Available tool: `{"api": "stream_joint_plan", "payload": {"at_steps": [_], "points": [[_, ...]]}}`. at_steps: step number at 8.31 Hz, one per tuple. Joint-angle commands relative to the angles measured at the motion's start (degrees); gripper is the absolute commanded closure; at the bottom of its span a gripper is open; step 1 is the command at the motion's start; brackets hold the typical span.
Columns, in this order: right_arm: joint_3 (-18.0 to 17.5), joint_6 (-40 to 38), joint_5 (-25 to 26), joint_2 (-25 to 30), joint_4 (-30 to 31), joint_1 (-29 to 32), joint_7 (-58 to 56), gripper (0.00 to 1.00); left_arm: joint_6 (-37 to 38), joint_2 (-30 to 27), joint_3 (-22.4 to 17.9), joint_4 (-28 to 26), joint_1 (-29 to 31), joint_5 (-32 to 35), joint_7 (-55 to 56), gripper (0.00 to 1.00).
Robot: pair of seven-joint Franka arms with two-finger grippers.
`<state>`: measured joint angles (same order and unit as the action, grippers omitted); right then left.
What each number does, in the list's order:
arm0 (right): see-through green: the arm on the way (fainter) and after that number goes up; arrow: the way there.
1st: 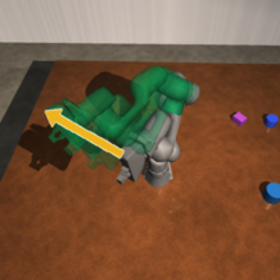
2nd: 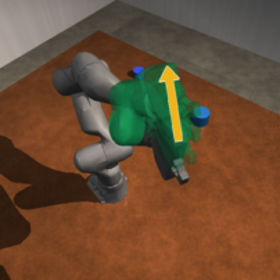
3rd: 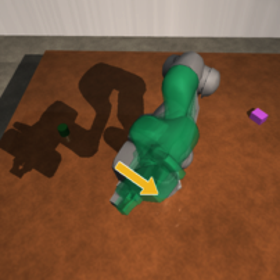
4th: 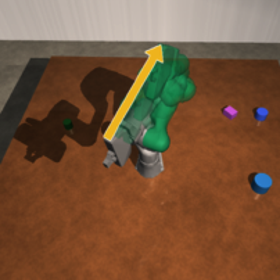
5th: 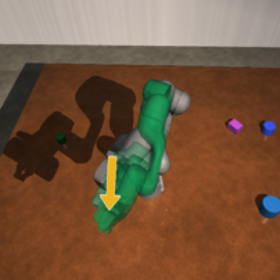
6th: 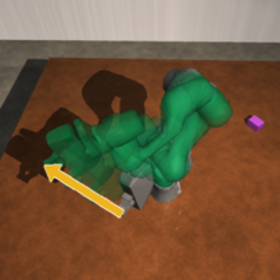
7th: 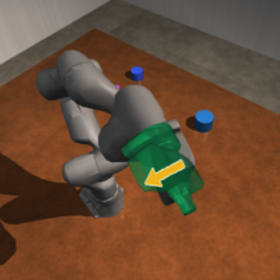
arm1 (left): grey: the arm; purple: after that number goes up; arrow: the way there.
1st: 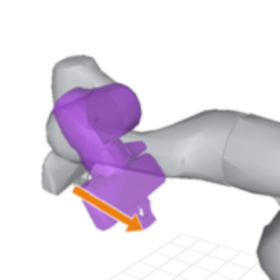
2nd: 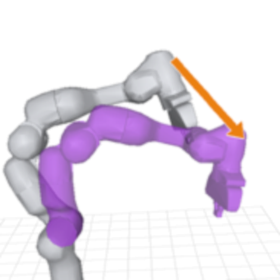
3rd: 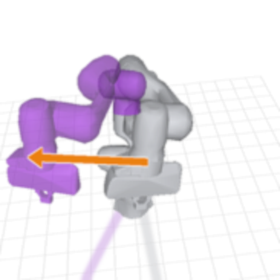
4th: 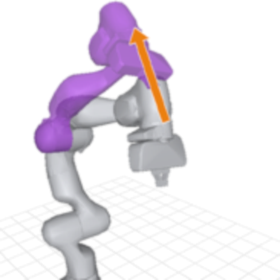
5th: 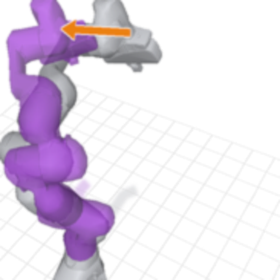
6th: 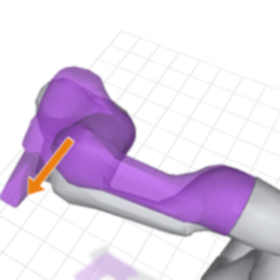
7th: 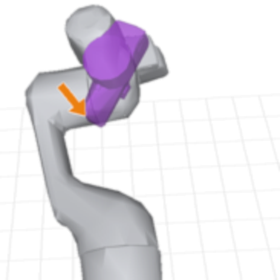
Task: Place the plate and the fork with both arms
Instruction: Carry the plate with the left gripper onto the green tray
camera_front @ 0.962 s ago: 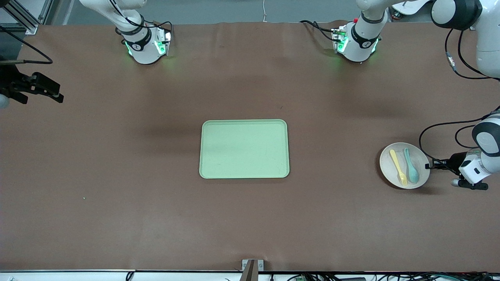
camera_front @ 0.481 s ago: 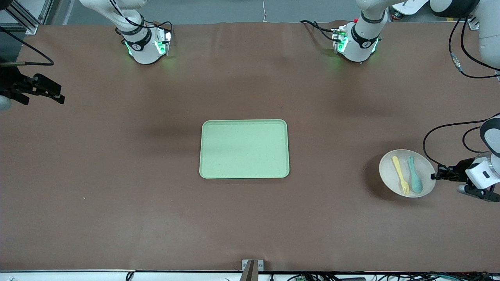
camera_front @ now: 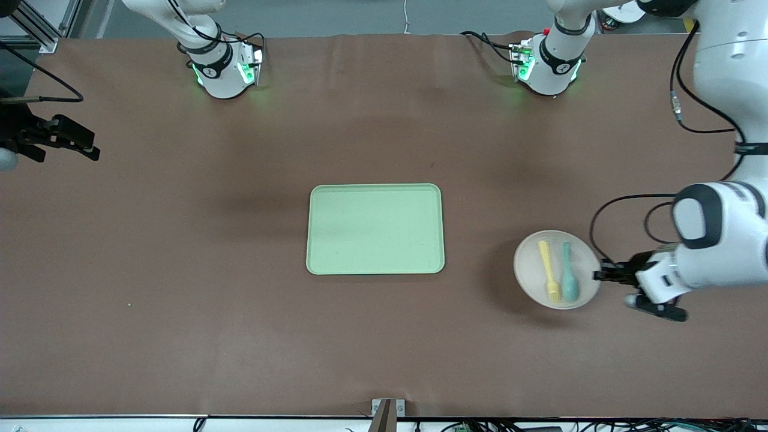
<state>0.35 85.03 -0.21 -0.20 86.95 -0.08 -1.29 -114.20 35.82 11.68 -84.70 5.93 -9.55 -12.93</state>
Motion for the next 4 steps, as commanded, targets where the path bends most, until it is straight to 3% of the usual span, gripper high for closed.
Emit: {"api": "stream_joint_plan", "payload": {"at_steps": [1, 4], "points": [[-0.2, 1.1, -0.4, 0.6, 1.1, -0.1, 0.9, 0.00, 1.2, -1.4, -0.3, -0.5, -7.7, 0.8, 11.1, 1.00], [-0.2, 1.5, -0.4, 0.5, 1.5, 0.1, 0.9, 0.00, -2.0, 0.1, -0.3, -0.6, -18.4, 0.1, 24.0, 1.00]]}}
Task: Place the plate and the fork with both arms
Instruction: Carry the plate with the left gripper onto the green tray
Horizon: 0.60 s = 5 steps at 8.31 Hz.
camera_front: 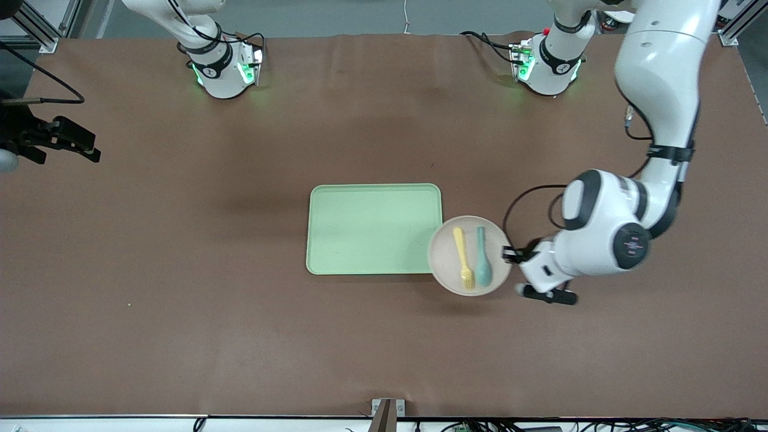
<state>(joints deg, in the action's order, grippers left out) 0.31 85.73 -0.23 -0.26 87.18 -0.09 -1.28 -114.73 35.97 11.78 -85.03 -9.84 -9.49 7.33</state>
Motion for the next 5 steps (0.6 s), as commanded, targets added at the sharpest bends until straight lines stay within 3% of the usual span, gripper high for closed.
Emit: {"api": "stream_joint_plan", "payload": {"at_steps": [1, 3, 5], "points": [[0.0, 1.0, -0.2, 0.5, 1.4, 0.0, 0.5, 0.00, -4.6, 0.9, -0.3, -0.7, -5.6, 0.0, 7.3, 1.00], [-0.1, 2.2, -0.3, 0.5, 1.7, 0.0, 0.4, 0.00, -12.9, 3.0, 0.1, -3.5, -9.1, -1.5, 11.8, 1.00], [-0.1, 2.6, -0.4, 0.4, 2.6, -0.5, 0.4, 0.00, -16.2, 3.8, 1.1, -5.4, -9.8, -3.7, 11.7, 1.00]]}}
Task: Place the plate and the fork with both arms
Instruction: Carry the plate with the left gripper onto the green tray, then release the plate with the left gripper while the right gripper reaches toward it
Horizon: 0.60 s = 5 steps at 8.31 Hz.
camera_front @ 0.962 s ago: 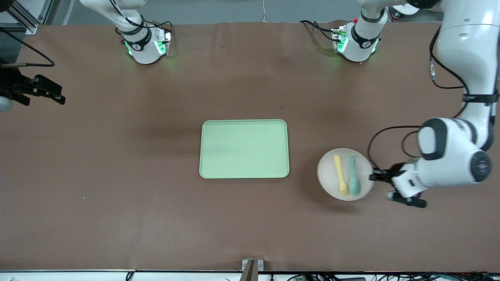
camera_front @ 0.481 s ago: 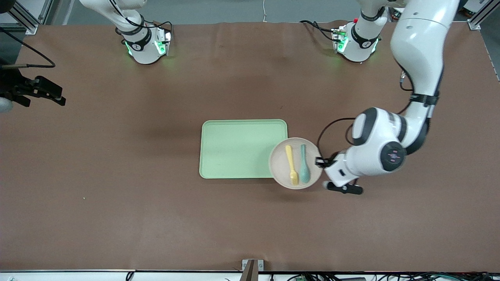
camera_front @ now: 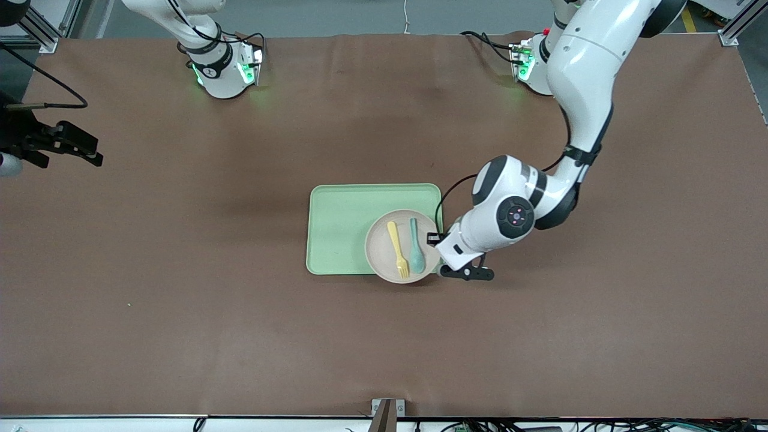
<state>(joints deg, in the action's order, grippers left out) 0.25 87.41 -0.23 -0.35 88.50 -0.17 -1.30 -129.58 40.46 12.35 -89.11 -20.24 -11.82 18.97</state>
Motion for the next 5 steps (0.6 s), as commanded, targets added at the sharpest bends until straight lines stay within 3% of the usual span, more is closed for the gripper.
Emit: {"api": "stream_joint_plan", "payload": {"at_steps": [1, 5], "points": [[-0.1, 2.1, -0.6, 0.3, 1.6, -0.8, 0.8, 0.00, -1.5, -0.7, 1.4, -2.3, 0.7, -3.0, -0.4, 1.00], [-0.1, 2.8, -0.7, -0.4, 2.5, -2.1, 1.0, 0.00, -3.0, 1.4, 2.1, -3.3, 0.7, -4.5, -1.0, 1.00]]}}
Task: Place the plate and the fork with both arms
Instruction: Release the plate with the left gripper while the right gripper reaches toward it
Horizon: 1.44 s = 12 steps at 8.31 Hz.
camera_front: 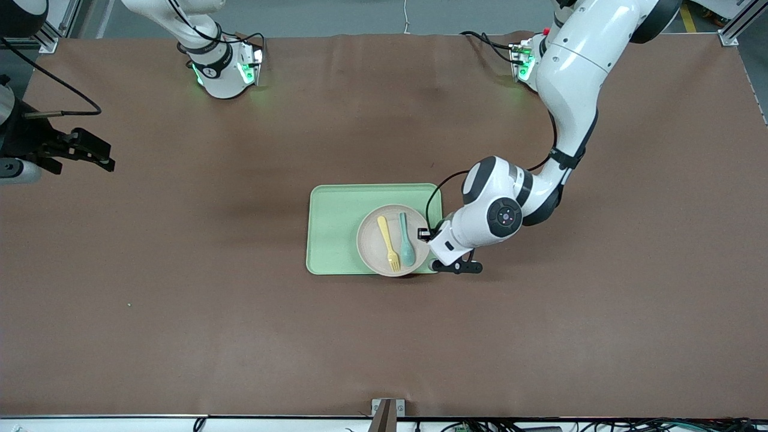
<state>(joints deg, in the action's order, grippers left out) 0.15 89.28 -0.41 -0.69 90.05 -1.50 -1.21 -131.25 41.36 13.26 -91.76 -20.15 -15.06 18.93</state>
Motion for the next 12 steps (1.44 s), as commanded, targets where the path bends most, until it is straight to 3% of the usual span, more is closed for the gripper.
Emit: {"api": "stream_joint_plan", "payload": {"at_steps": [1, 4, 5, 6, 7, 10, 12], "points": [[0.0, 1.0, -0.5, -0.2, 1.0, -1.0, 1.0, 0.00, -1.4, 1.1, 1.2, -0.6, 0.7, -1.3, -0.9, 1.00], [0.0, 1.9, -4.6, -1.1, 1.0, -1.2, 1.0, 0.00, -1.4, 1.6, 1.2, -0.6, 0.7, -1.7, -1.1, 1.00], [0.0, 2.0, -5.3, -1.7, 1.0, -1.7, 1.0, 0.00, -1.4, 1.7, 1.2, -0.6, 0.6, -1.8, -1.1, 0.93], [0.0, 3.3, -5.3, -2.8, 1.0, -3.9, 1.1, 0.00, -1.4, 1.7, 1.2, -0.6, 0.6, -1.8, -1.0, 0.71], [0.0, 4.4, -5.4, -4.0, 1.0, -5.8, 2.0, 0.00, -1.3, 1.5, 1.2, -1.0, 0.6, -2.0, -1.0, 0.62], [0.0, 13.0, -5.7, -10.0, 0.9, -15.2, 10.5, 0.00, 0.4, -3.6, 1.2, -0.9, 2.4, -1.9, -0.1, 0.17], [0.1, 20.1, -5.7, -15.1, 0.8, -21.7, 14.9, 0.00, 0.8, -10.7, 0.5, -1.1, 6.5, -1.1, 0.8, 0.01]]}}
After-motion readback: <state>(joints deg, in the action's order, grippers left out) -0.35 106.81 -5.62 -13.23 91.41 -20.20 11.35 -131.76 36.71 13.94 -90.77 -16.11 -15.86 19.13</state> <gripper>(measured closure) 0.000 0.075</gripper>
